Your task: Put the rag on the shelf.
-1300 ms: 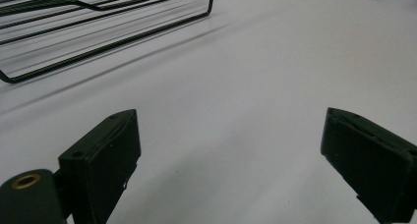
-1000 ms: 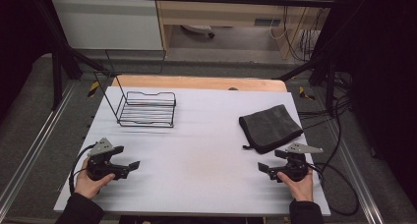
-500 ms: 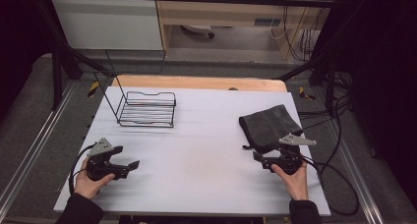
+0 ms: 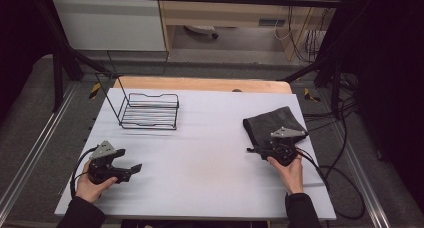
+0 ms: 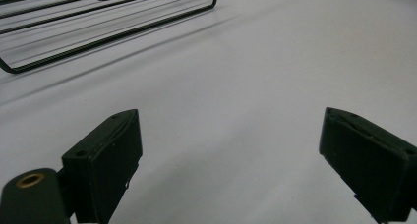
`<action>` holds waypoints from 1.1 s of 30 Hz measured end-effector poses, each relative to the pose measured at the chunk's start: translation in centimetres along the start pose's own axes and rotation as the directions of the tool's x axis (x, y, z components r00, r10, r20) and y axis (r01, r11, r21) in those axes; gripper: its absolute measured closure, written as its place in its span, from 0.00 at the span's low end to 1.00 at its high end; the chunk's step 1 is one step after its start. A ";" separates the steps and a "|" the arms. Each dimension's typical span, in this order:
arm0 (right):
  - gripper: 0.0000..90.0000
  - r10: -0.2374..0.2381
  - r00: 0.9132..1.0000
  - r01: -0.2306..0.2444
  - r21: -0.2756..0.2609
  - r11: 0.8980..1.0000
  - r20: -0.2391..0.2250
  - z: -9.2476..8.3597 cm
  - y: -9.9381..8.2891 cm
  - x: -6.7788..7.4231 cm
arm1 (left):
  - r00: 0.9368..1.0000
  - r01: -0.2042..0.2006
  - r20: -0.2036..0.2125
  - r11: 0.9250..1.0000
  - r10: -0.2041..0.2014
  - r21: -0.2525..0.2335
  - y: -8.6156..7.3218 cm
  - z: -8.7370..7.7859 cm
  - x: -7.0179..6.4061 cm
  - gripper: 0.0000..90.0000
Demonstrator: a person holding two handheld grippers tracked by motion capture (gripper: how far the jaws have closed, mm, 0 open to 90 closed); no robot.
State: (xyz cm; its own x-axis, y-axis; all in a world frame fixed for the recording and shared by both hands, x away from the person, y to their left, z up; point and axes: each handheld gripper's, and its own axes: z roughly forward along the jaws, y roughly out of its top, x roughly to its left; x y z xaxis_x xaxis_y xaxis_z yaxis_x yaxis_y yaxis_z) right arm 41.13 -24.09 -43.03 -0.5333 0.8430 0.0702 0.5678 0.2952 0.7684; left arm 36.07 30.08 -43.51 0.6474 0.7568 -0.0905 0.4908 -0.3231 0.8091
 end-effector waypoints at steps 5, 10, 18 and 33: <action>0.59 -0.001 0.999 0.001 0.013 1.000 0.033 1.8 0.8 -0.5 | 1.000 0.007 -0.003 1.000 -0.007 0.001 0.0 0.1 0.0 0.11; 0.61 -0.038 0.997 0.036 0.045 0.998 0.065 3.4 1.5 -0.4 | 1.000 0.004 -0.004 1.000 -0.004 0.005 0.0 0.1 0.0 0.11; 0.58 -0.060 0.992 0.056 0.046 0.997 0.107 4.4 1.5 -0.2 | 1.000 0.008 -0.003 1.000 -0.008 0.013 -0.1 0.2 0.0 0.11; 0.69 -0.201 0.963 0.189 0.078 0.979 0.182 4.7 0.9 0.4 | 1.000 0.009 0.001 1.000 -0.009 0.020 -0.2 0.3 -0.1 0.12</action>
State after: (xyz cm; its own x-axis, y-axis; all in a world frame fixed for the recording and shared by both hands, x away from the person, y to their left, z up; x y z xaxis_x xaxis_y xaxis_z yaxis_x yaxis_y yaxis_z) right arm 44.38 -21.34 -45.33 -0.5130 0.8341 -0.2027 0.5039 0.4838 0.7155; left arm 36.13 29.92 -43.87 0.6432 0.7593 -0.0983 0.5083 -0.3274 0.7965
